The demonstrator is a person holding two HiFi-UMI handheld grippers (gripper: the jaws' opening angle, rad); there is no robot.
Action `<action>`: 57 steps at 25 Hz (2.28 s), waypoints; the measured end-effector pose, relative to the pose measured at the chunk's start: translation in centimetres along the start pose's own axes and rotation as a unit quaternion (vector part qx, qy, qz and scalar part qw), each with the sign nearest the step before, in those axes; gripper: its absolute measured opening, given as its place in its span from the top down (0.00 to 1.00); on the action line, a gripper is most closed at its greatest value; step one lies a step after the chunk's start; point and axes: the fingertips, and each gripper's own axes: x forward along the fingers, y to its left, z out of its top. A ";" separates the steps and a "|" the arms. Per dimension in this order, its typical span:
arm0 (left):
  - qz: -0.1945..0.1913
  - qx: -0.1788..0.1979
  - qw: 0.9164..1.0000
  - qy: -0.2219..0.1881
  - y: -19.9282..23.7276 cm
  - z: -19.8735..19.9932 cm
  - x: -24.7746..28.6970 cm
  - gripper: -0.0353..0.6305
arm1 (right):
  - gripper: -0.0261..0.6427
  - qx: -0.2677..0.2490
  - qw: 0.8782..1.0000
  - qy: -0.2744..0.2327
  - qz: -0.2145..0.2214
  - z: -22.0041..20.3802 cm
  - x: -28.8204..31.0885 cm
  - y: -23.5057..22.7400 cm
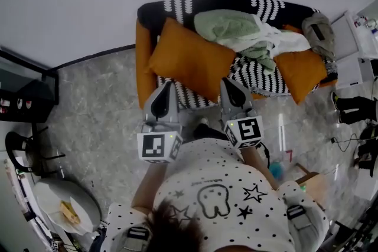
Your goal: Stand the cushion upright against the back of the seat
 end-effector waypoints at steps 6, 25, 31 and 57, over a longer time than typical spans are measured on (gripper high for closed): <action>0.021 0.000 1.000 0.000 -0.3 0.1 1.6 0.95 | 0.96 -0.006 1.000 -0.008 0.018 0.9 1.8 -1.5; 0.019 0.011 1.000 -0.002 -2.7 0.1 4.9 0.95 | 0.96 -0.003 1.000 -0.008 0.023 0.6 2.0 -5.4; 0.027 0.009 1.000 -0.012 -3.3 -0.3 5.0 0.95 | 0.96 -0.011 1.000 -0.002 0.026 0.1 1.4 -6.8; -0.004 0.029 1.000 0.011 -6.2 -0.5 8.4 0.95 | 0.96 0.013 0.999 0.027 -0.021 -1.9 -1.0 -10.8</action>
